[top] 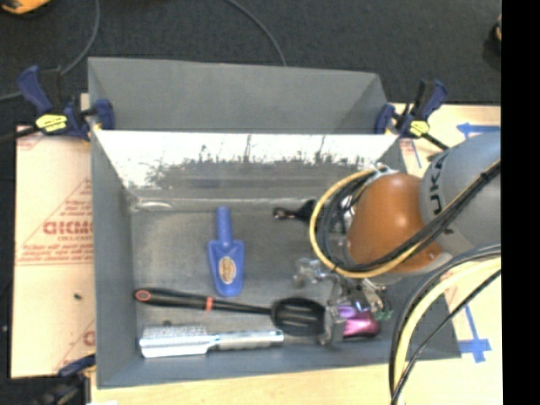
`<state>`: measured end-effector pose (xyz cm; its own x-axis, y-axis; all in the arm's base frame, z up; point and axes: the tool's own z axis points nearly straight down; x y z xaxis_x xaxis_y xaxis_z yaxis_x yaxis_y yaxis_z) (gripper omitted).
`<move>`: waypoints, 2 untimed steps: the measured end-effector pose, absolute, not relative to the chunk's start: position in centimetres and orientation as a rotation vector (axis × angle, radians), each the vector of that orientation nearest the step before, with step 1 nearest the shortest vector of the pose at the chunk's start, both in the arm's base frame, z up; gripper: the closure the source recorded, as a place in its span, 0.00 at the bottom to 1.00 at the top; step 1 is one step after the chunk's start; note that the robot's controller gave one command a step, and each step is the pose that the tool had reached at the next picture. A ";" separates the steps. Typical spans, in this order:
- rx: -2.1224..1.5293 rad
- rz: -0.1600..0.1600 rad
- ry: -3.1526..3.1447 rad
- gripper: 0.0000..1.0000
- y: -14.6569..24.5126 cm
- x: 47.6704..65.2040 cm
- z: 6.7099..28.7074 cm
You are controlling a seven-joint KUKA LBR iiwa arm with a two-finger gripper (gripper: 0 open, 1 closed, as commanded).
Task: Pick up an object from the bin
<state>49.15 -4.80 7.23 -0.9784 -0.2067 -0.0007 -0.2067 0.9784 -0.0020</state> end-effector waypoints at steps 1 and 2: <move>-0.086 -0.004 3.135 1.00 1.9 48.0 7.0; -0.088 -0.004 3.135 1.00 1.9 48.0 7.0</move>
Offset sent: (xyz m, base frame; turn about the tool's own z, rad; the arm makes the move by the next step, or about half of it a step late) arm 0.0000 0.0000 0.0000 0.0000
